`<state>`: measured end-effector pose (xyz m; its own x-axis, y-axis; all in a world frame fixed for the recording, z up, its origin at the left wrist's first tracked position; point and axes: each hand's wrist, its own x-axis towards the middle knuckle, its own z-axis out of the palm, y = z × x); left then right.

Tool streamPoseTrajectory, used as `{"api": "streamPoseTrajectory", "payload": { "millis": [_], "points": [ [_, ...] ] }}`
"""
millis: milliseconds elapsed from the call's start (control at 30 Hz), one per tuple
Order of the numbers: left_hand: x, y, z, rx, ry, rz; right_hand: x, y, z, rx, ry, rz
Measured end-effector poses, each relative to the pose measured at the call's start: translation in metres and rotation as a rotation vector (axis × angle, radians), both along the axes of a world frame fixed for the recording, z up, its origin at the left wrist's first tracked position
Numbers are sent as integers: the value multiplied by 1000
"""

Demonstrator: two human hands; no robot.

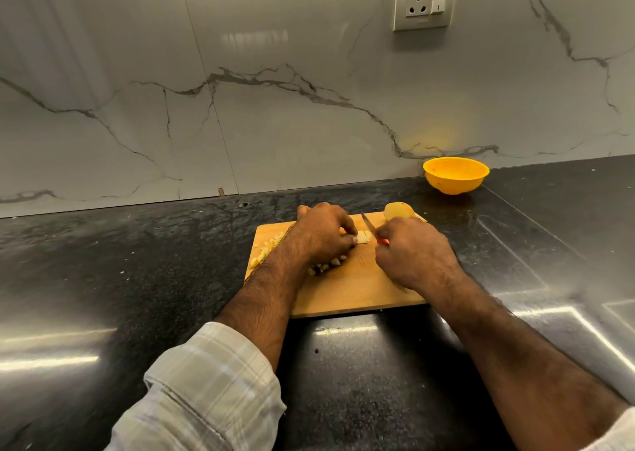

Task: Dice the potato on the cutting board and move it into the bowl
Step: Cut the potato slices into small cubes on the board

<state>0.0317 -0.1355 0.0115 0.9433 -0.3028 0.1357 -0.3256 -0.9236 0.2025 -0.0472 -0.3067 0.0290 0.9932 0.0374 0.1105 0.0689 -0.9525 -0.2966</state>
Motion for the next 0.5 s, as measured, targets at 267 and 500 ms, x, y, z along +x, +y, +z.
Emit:
{"api": "streamPoseTrajectory", "payload": {
  "millis": [267, 500],
  "points": [
    [3, -1, 0, -38, 38, 20, 0, 10, 0, -103, 85, 49],
    [-2, -1, 4, 7, 71, 28, 9, 9, -4, -42, 92, 70]
  ]
}}
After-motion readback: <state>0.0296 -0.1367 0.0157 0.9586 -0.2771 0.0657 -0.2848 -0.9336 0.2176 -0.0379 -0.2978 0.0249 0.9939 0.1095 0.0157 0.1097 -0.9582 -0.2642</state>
